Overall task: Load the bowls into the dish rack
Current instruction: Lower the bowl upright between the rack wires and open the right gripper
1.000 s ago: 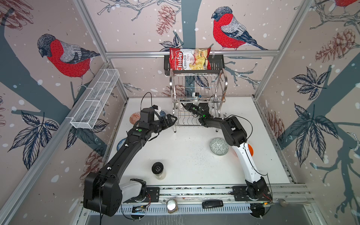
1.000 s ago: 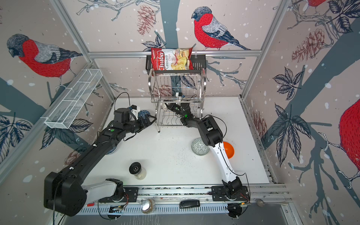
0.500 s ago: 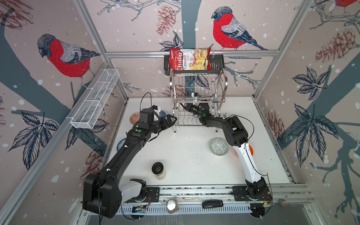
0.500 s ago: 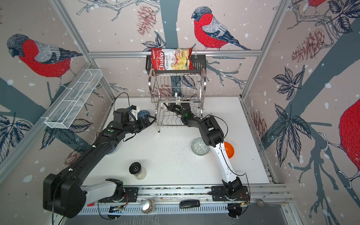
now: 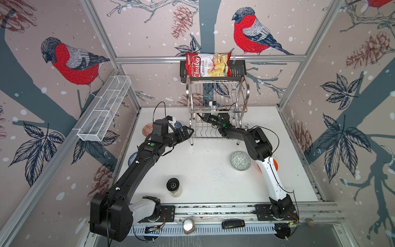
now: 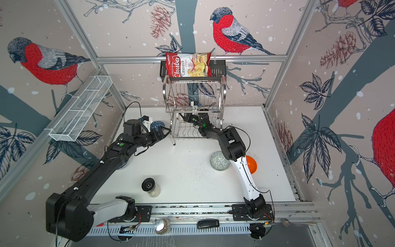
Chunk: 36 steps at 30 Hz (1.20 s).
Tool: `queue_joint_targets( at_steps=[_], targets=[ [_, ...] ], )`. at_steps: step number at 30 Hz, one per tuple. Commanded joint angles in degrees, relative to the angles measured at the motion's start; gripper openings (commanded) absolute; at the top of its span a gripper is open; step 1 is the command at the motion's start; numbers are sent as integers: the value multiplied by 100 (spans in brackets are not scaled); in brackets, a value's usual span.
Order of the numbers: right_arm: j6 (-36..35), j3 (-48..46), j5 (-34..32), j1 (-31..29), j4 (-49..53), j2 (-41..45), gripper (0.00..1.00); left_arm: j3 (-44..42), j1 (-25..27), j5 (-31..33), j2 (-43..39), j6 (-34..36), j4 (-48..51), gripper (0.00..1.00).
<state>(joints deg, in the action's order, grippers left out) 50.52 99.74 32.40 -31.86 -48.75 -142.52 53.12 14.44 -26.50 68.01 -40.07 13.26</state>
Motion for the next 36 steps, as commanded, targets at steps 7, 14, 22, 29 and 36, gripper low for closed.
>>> queue_joint_targets(
  at_steps=[7, 14, 22, 29, 36],
  targets=[
    [-34, 54, 170, 12, 429, -8, 11, 5, -3, 46, -40, 77, -17, 97],
    [0, 36, 162, 13, 424, -2, 15, 1, -7, 66, -85, 75, 32, 97],
    [-16, 24, 174, 28, 435, 18, 19, -56, -4, 77, -146, 52, 45, 97],
    [1, 1, 179, 39, 418, 66, 22, -63, -3, 75, -164, 29, 33, 97],
    [62, -108, 144, 35, 272, 189, 25, -97, -4, 71, -174, 8, 41, 97]
  ],
)
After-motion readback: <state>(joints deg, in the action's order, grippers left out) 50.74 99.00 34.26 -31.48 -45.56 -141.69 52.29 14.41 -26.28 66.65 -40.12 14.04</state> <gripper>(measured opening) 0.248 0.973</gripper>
